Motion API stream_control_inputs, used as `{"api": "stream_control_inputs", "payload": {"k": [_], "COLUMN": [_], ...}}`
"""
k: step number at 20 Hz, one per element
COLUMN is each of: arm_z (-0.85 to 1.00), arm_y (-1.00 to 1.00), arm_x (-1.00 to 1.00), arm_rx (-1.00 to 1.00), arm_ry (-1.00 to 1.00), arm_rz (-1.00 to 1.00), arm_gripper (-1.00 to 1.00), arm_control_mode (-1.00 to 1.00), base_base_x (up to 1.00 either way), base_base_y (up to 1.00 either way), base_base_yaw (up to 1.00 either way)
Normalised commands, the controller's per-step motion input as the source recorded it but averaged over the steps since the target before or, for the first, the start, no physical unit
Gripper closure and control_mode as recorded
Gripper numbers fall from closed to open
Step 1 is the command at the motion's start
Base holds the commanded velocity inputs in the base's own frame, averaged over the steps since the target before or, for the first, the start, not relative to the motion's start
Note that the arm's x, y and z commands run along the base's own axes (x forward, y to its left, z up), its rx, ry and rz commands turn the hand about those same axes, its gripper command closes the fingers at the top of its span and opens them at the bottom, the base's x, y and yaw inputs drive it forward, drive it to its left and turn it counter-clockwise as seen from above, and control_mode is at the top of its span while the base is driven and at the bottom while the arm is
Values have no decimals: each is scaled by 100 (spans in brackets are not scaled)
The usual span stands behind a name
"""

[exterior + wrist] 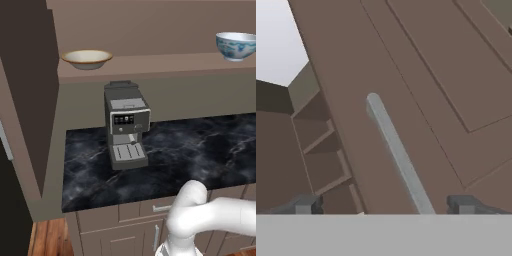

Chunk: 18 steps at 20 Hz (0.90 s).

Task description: Move the bowls from the cabinet to the plates on the dining table.

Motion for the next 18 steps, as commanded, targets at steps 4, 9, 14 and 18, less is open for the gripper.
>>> {"api": "stream_control_inputs", "payload": {"k": [4, 9, 14, 18], "arm_z": [-7, -9, -2, 0], "arm_y": [20, 15, 10, 1], "arm_x": [-49, -50, -46, -37], "arm_rx": [-4, -3, -1, 0], "arm_ry": [-7, -3, -1, 5], "arm_rz": [-8, -10, -10, -7], "arm_gripper": [-100, -100, -100, -100], "arm_control_mode": [-100, -100, -100, -100], "base_base_x": [0, 0, 0, 0], "base_base_y": [0, 0, 0, 0], "base_base_yaw": [0, 0, 0, 0]}}
